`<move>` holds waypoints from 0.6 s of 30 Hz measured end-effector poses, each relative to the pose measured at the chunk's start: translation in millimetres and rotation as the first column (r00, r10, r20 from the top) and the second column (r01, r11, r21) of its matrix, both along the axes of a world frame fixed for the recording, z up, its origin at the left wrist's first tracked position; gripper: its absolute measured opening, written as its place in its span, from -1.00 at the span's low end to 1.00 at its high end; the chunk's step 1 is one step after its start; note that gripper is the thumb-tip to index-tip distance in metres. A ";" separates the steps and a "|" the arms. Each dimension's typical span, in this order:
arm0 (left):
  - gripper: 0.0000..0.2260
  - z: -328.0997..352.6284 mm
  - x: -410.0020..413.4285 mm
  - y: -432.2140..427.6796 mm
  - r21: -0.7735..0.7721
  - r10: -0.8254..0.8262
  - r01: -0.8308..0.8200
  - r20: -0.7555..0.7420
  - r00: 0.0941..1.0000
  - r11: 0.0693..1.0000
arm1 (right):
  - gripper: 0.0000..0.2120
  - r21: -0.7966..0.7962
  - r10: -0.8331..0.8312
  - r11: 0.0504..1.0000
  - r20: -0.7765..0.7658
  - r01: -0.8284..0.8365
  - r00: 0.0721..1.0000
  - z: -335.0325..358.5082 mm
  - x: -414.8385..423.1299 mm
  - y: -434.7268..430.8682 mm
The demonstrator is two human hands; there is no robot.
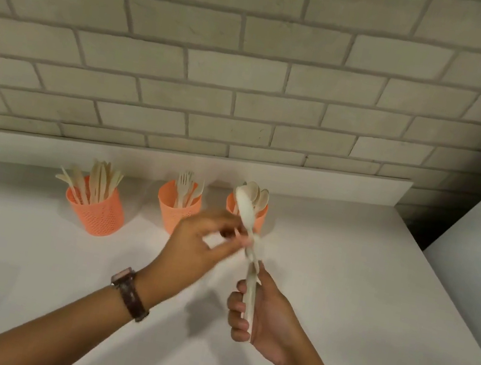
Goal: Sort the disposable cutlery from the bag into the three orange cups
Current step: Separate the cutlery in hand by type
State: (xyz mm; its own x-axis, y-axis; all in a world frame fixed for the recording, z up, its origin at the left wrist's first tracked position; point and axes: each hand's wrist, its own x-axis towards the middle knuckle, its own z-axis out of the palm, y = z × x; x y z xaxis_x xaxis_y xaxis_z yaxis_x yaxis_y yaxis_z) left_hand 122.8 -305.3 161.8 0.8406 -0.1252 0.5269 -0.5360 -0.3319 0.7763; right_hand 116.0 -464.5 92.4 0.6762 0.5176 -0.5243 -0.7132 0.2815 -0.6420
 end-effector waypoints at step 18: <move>-0.69 -75.1 103.3 -10.0 0.118 0.429 -0.422 -0.431 0.794 0.899 | -0.69 0.019 -0.398 0.914 0.237 0.406 0.886 -5.5 5.2 -24.9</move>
State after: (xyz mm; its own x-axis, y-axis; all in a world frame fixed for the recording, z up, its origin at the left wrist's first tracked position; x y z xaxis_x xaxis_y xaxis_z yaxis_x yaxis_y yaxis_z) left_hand 226.2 -315.3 86.7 0.9510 0.2943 0.0942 0.0546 -0.4602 0.8862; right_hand 121.2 -489.4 86.9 0.9266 0.1618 -0.3395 -0.3741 0.4903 -0.7872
